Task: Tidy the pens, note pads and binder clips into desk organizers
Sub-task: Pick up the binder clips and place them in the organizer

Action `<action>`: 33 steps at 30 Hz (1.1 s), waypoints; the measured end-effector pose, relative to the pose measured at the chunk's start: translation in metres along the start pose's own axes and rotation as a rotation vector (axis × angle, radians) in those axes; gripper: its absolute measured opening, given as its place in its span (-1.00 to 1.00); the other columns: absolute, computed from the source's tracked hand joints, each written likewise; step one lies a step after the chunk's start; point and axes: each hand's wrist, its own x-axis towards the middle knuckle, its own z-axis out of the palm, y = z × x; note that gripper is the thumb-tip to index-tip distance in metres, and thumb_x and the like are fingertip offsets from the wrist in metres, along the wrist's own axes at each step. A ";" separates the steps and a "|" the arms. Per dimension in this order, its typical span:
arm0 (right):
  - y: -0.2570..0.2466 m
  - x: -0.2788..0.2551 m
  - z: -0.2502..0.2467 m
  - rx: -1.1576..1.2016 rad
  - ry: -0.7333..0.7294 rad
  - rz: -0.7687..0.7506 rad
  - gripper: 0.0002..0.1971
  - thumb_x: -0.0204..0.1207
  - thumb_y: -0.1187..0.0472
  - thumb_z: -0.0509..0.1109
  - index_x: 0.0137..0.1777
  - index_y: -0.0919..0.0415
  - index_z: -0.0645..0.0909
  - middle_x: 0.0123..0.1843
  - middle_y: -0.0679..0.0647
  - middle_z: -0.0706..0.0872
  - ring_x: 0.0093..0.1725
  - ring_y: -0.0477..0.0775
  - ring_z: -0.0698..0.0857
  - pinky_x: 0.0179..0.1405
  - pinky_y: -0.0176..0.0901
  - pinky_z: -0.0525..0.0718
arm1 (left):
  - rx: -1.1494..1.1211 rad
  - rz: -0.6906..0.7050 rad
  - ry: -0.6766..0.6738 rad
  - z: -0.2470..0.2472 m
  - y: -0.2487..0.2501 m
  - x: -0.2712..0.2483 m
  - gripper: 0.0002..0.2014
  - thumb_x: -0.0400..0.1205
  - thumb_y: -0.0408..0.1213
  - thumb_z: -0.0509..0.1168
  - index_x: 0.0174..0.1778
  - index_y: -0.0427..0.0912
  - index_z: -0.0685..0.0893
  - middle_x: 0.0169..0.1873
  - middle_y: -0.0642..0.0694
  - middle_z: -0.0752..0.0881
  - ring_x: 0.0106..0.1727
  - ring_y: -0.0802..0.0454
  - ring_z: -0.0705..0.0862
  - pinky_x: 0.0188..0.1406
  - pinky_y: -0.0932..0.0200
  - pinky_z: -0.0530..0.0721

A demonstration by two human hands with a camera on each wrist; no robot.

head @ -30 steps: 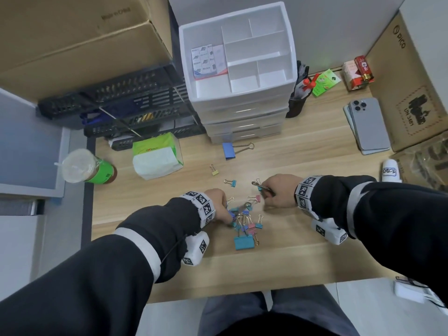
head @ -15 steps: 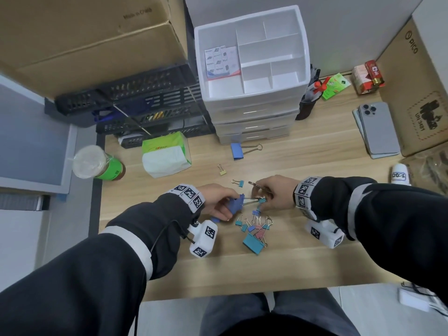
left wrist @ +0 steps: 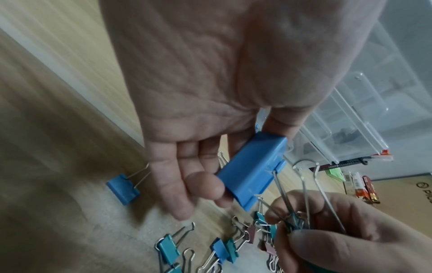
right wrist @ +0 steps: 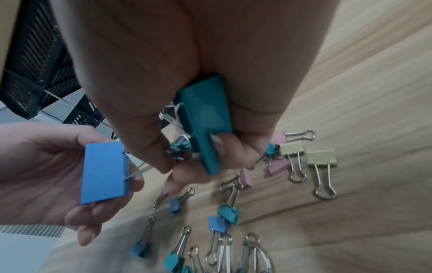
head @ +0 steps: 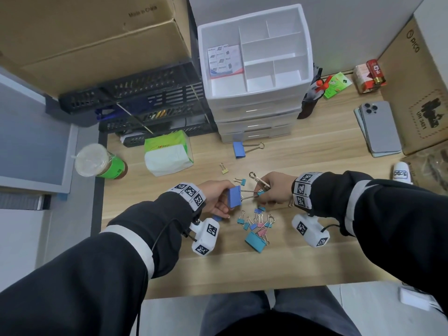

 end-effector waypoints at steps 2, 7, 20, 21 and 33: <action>0.002 -0.002 -0.002 0.013 -0.082 0.028 -0.93 0.48 0.28 0.47 -0.06 0.20 0.68 -0.30 0.09 0.84 -0.48 -0.03 0.65 -0.49 -0.25 0.54 | -0.009 0.008 0.020 0.001 0.000 0.003 -0.66 0.78 -0.13 0.15 0.16 -0.40 0.55 -0.40 -0.25 0.61 -0.57 -0.04 0.57 -0.13 -0.13 0.79; 0.006 -0.007 -0.005 0.140 -0.167 0.072 -0.88 0.54 0.40 0.42 0.00 0.26 0.55 -0.27 0.16 0.85 -0.53 -0.02 0.63 -0.55 -0.24 0.49 | -0.008 0.020 0.064 0.002 0.000 0.009 -0.63 0.78 -0.19 0.19 0.34 -0.44 0.48 -0.20 -0.30 0.54 -0.48 -0.10 0.54 -0.03 -0.18 0.77; 0.006 -0.013 -0.010 0.115 0.106 0.029 -0.58 0.46 -0.03 0.55 0.19 0.21 0.63 -0.19 0.08 0.87 -0.37 -0.01 0.76 -0.51 -0.33 0.62 | 0.022 0.070 -0.019 -0.004 -0.002 0.008 -0.66 0.82 -0.19 0.10 0.28 -0.42 0.54 -0.22 -0.29 0.65 -0.40 -0.12 0.68 0.05 -0.15 0.74; 0.005 -0.012 -0.009 0.150 0.099 0.019 -0.53 0.42 -0.11 0.55 0.16 0.23 0.65 -0.17 0.08 0.87 -0.31 0.04 0.77 -0.41 -0.26 0.65 | 0.023 0.085 -0.069 -0.002 0.000 0.004 -0.67 0.82 -0.20 0.08 0.25 -0.41 0.57 -0.21 -0.27 0.68 -0.35 -0.12 0.71 0.10 -0.15 0.73; -0.020 0.000 -0.018 0.423 0.225 0.115 -0.35 0.29 -0.25 0.57 0.07 0.35 0.64 -0.21 0.21 0.76 -0.34 0.19 0.63 -0.27 0.08 0.65 | -0.116 0.242 -0.302 0.033 0.020 0.004 -0.79 0.79 -0.29 0.21 0.25 -0.36 0.54 0.06 -0.28 0.75 0.09 -0.16 0.81 0.25 0.01 0.75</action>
